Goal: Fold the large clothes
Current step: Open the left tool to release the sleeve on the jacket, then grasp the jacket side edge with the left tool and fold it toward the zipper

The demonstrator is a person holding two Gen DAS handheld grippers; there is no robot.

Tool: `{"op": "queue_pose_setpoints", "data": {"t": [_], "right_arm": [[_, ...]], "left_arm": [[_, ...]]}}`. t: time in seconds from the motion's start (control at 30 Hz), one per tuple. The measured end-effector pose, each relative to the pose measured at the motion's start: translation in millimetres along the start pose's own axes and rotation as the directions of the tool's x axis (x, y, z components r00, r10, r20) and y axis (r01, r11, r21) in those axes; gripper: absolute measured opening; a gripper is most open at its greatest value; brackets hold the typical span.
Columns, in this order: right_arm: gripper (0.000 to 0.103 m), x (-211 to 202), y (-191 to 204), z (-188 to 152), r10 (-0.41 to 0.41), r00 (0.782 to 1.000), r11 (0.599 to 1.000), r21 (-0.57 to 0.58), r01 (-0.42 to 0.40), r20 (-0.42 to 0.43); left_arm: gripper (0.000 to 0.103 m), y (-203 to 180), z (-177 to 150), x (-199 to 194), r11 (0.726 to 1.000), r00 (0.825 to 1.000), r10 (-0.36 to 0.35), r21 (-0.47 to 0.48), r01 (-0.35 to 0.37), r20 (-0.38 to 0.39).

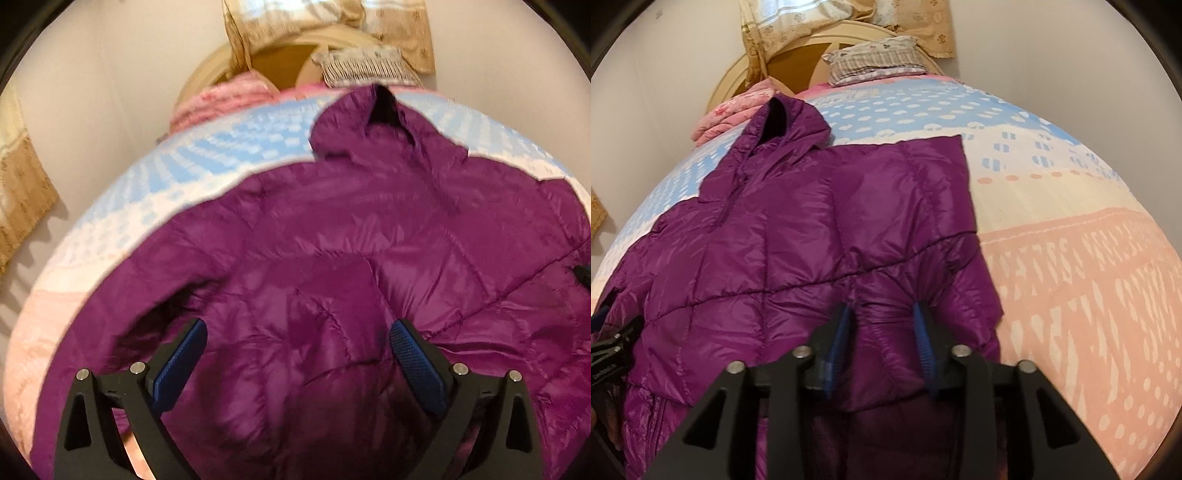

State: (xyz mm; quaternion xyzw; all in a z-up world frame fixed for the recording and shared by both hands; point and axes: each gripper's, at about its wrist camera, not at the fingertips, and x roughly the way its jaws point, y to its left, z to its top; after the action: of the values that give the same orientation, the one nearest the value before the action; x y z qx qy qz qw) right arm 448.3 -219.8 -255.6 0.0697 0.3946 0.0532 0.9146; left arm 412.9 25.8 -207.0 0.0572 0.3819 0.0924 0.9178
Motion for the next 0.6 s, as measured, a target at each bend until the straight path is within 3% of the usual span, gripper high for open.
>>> {"op": "queue_pose_setpoints", "data": {"t": [0.13,0.27,0.37,0.47,0.6], "right_arm": [[0.081,0,8,1,0.025,1.000,0.999,-0.045,-0.025,-0.010],[0.081,-35,9,4,-0.029,0.997,0.998,-0.045,0.032,0.076],[0.094,-64,8,3,-0.028,0.994,0.999,-0.014,0.030,0.106],[0.096,-92,17,-8,0.018,0.995,0.999,-0.051,-0.013,0.094],[0.100,-111,38,-37,0.025,0.997,0.986,-0.167,-0.012,0.075]], "left_arm": [[0.100,12,1,-26,1.000,0.999,0.013,0.003,-0.013,0.030],[0.100,50,-1,-61,0.998,0.993,0.059,-0.009,-0.059,0.102],[0.100,94,-13,-85,0.993,0.984,0.114,-0.040,-0.109,0.139],[0.100,141,-36,-102,0.974,0.963,0.226,-0.067,-0.218,0.149],[0.100,200,-77,-119,0.942,0.940,0.326,-0.119,-0.314,0.099]]}}
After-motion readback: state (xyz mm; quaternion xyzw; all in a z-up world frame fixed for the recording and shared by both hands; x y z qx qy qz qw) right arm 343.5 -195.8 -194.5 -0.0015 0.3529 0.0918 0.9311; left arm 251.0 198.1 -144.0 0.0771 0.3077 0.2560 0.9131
